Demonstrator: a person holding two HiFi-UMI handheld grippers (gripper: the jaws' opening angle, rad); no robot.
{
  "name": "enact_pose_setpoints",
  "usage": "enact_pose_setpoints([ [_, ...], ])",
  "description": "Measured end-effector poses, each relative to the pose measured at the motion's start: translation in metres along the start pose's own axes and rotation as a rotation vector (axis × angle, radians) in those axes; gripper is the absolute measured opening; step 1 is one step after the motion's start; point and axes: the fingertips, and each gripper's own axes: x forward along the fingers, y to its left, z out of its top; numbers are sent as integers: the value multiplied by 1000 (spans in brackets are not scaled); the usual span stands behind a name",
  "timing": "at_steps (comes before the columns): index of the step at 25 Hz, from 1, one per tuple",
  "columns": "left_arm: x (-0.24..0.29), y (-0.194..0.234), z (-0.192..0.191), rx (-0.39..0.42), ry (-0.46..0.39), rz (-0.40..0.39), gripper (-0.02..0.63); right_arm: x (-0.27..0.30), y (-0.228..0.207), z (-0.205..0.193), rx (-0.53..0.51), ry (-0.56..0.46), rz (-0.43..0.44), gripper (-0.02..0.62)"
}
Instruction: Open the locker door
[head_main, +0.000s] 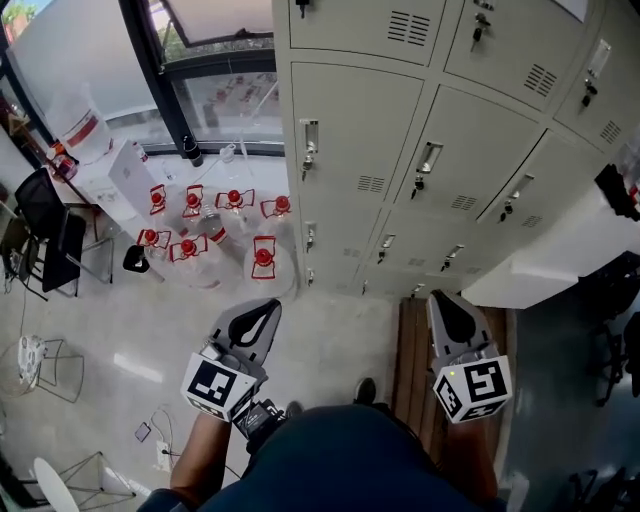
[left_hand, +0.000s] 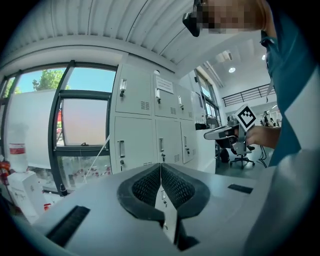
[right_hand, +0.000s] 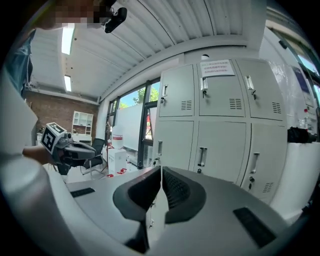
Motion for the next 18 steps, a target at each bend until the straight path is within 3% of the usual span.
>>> enact_pose_setpoints([
  [10, 50, -8, -7, -21, 41, 138, 18, 52, -47, -8, -15, -5, 168, 38],
  [18, 93, -15, -7, -4, 70, 217, 18, 62, -96, -16, -3, -12, 219, 38],
])
